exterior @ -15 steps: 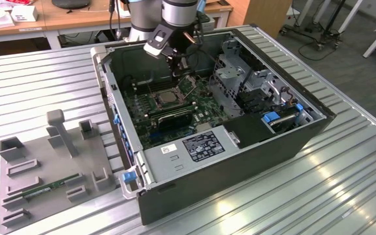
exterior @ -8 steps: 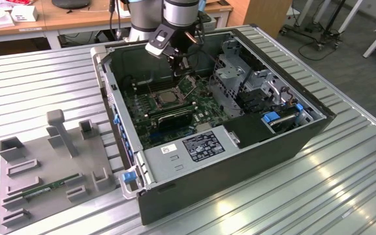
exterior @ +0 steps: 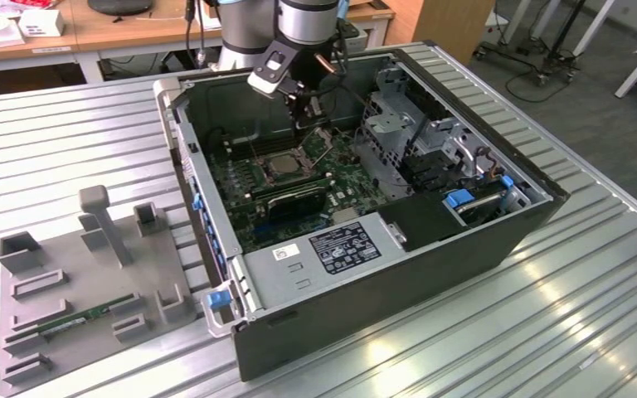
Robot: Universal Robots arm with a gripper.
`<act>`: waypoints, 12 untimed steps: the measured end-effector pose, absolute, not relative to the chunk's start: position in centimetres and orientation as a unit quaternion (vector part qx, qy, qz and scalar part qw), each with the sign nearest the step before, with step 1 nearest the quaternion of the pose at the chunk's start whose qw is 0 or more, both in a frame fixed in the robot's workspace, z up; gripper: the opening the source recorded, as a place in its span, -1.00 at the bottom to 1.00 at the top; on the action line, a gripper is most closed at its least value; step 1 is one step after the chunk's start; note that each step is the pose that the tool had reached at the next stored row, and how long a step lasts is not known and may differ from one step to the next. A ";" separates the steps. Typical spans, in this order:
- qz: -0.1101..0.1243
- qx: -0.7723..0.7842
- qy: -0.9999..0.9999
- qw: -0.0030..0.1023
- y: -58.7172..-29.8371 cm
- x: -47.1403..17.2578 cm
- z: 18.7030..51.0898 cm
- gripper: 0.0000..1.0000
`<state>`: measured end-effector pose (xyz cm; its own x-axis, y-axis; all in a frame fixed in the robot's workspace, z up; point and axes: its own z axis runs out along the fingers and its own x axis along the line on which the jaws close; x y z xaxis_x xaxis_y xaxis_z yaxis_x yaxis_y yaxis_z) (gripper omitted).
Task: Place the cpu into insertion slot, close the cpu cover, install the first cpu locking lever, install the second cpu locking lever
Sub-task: 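Close the cpu cover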
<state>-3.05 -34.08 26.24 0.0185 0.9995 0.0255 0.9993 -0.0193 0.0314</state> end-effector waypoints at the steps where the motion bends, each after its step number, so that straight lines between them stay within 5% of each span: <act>1: 0.020 0.714 0.700 0.002 -34.1 -3.0 26.2 -0.79; 12: 0.020 0.714 0.700 0.002 -34.1 -2.5 26.2 -0.79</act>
